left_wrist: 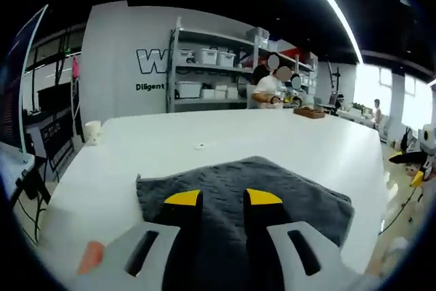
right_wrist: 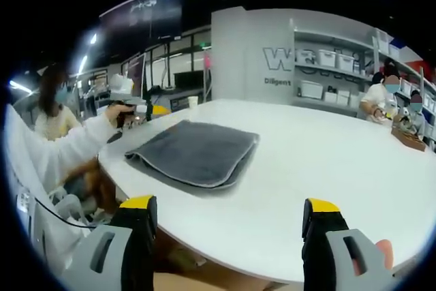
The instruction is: Open the folded towel by lifting each exposed corner and separating the folded layers until the towel lies flat within the target outline without major curled edges
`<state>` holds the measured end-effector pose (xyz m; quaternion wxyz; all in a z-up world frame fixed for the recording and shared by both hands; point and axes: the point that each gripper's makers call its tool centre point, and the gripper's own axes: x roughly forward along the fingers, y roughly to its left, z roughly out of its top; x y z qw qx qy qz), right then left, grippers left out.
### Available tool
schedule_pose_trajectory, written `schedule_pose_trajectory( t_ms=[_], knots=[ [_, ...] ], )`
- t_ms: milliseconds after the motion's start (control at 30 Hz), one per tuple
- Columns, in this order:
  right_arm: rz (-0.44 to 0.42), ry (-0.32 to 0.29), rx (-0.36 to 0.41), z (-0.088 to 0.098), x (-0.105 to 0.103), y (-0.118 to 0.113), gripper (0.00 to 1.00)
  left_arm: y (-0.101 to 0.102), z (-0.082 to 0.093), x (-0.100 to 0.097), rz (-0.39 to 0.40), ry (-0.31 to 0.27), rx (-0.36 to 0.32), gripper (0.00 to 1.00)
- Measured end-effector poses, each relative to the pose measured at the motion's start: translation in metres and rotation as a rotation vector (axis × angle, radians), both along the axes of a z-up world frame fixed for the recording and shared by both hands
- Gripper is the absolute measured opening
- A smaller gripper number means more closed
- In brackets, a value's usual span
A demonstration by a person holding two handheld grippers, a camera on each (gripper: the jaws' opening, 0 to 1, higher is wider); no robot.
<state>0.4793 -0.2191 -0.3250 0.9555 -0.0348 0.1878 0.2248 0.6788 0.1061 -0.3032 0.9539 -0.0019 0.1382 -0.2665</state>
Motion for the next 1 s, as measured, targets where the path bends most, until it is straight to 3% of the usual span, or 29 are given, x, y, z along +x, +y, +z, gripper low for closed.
schedule_pose_trajectory(
  t_ms=[267, 500, 600, 1000],
  knots=[
    [-0.004, 0.003, -0.012, -0.002, 0.002, 0.004, 0.87, -0.008, 0.007, -0.047, -0.047, -0.037, -0.026, 0.30],
    [-0.019, 0.021, -0.039, -0.009, 0.006, 0.009, 0.88, -0.001, 0.009, -0.076, -0.056, -0.069, -0.023, 0.45],
    [-0.021, 0.032, -0.054, -0.013, 0.009, 0.013, 0.88, -0.006, 0.002, -0.090, -0.104, -0.045, -0.037, 0.52],
    [-0.094, 0.043, -0.098, -0.016, 0.018, 0.005, 0.89, 0.006, -0.013, -0.106, -0.133, -0.060, -0.005, 0.72]
  ],
)
